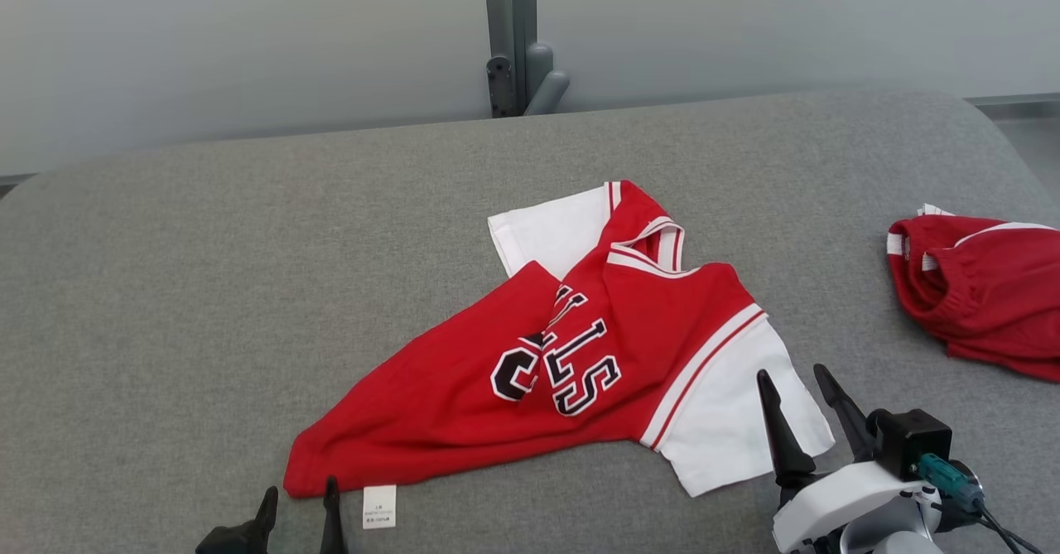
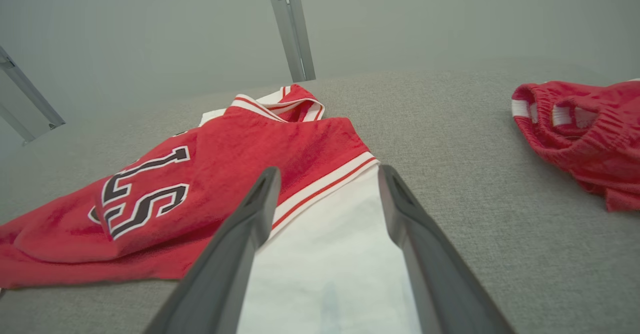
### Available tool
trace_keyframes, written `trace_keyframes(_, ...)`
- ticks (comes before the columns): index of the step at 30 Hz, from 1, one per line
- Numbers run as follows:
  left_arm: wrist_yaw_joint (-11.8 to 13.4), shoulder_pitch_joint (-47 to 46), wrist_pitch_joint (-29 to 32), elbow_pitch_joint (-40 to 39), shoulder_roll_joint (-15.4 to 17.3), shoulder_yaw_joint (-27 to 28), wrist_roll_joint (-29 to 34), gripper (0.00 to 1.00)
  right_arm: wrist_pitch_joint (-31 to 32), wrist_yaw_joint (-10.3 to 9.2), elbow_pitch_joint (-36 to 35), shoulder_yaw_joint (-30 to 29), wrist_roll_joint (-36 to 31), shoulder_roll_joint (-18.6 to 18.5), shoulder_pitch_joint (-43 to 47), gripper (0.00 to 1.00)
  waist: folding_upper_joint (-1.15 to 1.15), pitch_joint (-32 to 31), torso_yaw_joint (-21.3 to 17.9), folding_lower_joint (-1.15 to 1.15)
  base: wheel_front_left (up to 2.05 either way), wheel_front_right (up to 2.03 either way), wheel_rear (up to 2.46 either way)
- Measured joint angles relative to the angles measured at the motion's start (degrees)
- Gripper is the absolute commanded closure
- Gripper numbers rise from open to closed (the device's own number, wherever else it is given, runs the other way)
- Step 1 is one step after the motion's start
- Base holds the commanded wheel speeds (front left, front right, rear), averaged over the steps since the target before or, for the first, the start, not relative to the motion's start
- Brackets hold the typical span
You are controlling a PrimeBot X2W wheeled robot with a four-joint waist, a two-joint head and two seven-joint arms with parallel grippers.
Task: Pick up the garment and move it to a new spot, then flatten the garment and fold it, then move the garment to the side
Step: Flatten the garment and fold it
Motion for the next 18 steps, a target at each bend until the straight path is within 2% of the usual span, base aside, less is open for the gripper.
trace_keyframes(13, 1.9, -4.5, 0.0, 4.4, 0.0, 1.1, -5.2, 0.00, 0.0, 0.01, -0.3, -1.4, 0.6, -1.2, -1.6, 0.00, 0.00, 5.1, -0.5, 0.00, 0.00, 0.00, 0.00)
trace_keyframes(14, 1.9, -5.2, 0.0, 5.3, 0.0, 1.0, -5.3, 0.24, 0.0, 0.01, -0.2, -1.6, 0.6, -1.3, -1.7, 0.00, 0.00, 5.7, -0.5, 0.00, 0.00, 0.00, 0.00)
trace_keyframes(15, 1.9, -5.5, 0.0, 5.6, 0.0, 0.9, -5.3, 0.78, 0.0, 0.00, -0.1, -1.8, 0.6, -1.4, -1.8, 0.00, 0.00, 5.9, -0.6, 0.00, 0.00, 0.00, 0.00)
trace_keyframes(16, 1.7, -5.8, -0.1, 5.9, 0.0, 0.8, -5.4, 1.00, 0.0, 0.01, 0.0, -1.9, 0.6, -1.6, -1.8, 0.00, 0.00, 6.2, -0.6, 0.00, 0.00, 0.00, 0.00)
trace_keyframes(18, 1.3, -6.2, -0.1, 6.5, 0.1, 0.3, -5.6, 1.00, 0.0, 0.00, 0.3, -2.5, 0.7, -1.8, -1.8, 0.00, 0.00, 6.5, -0.7, 0.00, 0.00, 0.00, 0.00)
